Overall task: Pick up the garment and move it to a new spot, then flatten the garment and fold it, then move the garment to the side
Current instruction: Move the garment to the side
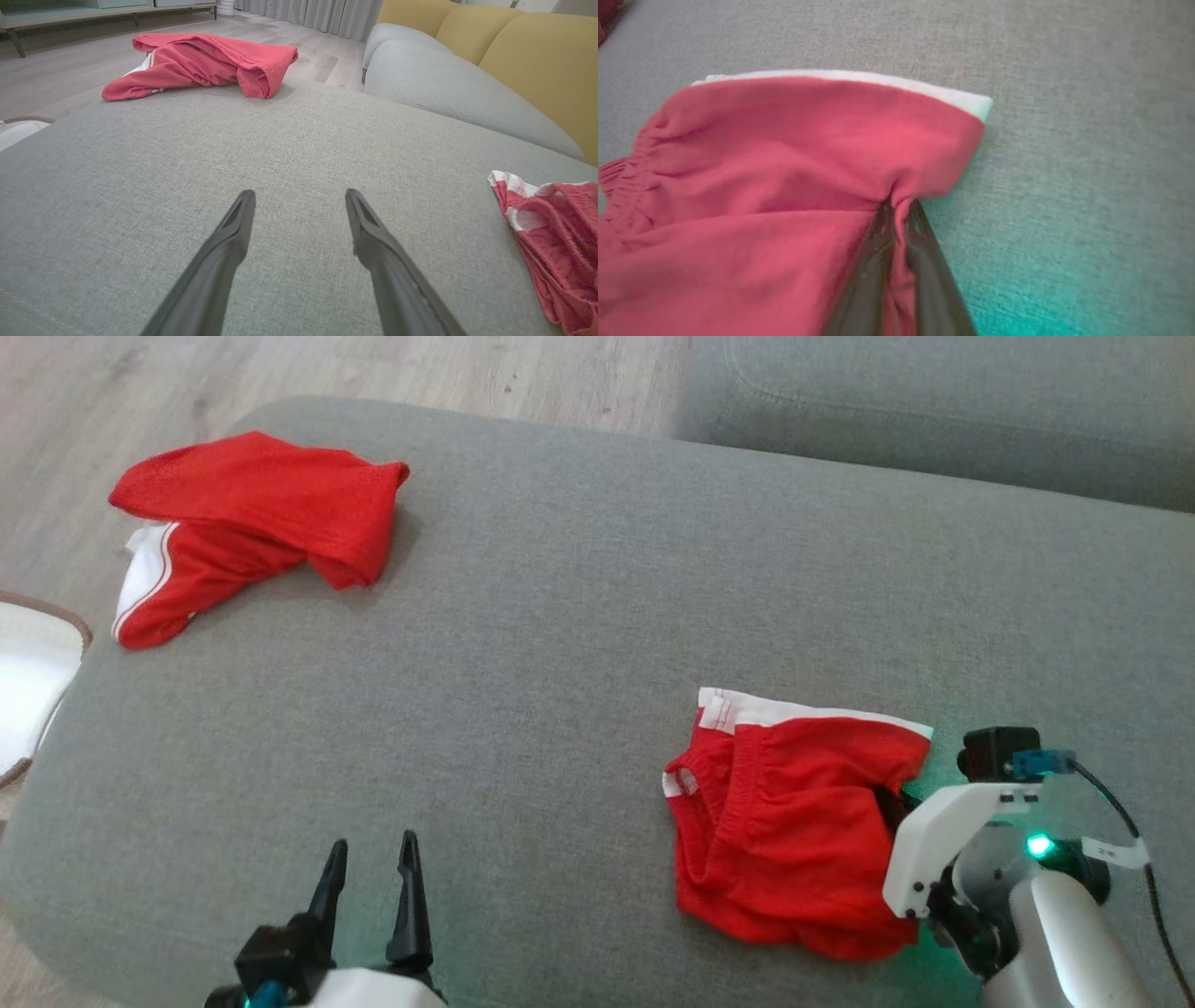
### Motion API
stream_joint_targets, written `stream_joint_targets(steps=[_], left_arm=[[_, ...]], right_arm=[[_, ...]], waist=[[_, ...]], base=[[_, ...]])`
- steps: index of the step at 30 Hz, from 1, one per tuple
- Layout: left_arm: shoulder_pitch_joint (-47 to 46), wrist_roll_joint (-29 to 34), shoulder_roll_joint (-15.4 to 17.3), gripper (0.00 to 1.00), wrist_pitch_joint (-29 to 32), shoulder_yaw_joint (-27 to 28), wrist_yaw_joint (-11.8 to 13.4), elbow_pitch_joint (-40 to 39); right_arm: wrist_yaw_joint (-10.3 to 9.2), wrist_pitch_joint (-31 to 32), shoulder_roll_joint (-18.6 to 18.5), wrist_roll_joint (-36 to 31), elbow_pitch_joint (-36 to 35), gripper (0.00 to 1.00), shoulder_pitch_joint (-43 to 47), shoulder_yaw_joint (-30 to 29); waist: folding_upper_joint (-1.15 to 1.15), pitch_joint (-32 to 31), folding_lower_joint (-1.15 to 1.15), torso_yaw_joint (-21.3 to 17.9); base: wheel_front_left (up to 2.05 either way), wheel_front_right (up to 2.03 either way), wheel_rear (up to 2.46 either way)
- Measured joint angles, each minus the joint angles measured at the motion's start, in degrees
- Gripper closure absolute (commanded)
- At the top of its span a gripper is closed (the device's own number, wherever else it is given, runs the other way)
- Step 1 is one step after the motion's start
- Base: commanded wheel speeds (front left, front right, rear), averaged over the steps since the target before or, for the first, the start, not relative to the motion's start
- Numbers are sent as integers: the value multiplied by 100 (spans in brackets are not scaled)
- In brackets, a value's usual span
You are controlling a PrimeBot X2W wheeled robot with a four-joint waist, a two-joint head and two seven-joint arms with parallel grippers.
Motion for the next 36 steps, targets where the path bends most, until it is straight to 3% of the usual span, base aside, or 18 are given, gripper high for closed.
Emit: stream_joint_targets(steps=[8,14,19,20,28,32,36], left_arm=[[-183,90,1,0,-32,42,1,-122],[-456,246,36,0,-30,22,-1,-290],[-823,409,124,0,114,-24,-25,-413],[-823,409,124,0,114,-24,-25,-413],[-1093,511,252,0,358,-160,-45,-545],[-1096,522,277,0,442,-182,-43,-604],[-1107,569,372,0,492,-172,13,-716]], right_arm=[[1,-352,-208,-189,-105,100,-224,43],[1,-444,-548,-235,-393,100,-561,-281],[1,-555,-595,-232,-527,100,-845,-463],[1,-555,-595,-232,-527,100,-845,-463],[1,-840,-526,-216,-428,100,-1069,-508],[1,-1050,-538,-331,-270,100,-1237,-449],[1,-1090,-628,-442,-78,100,-1616,-393]], waist=[[0,181,0,-615],[0,387,0,-1448],[0,624,0,-2240],[0,624,0,-2240],[0,1019,0,-3303],[0,1235,0,-3498],[0,1349,-1,-3398]], base=[[0,0,0],[0,0,0],[0,0,0],[0,0,0],[0,0,0],[0,0,0],[0,0,0]])
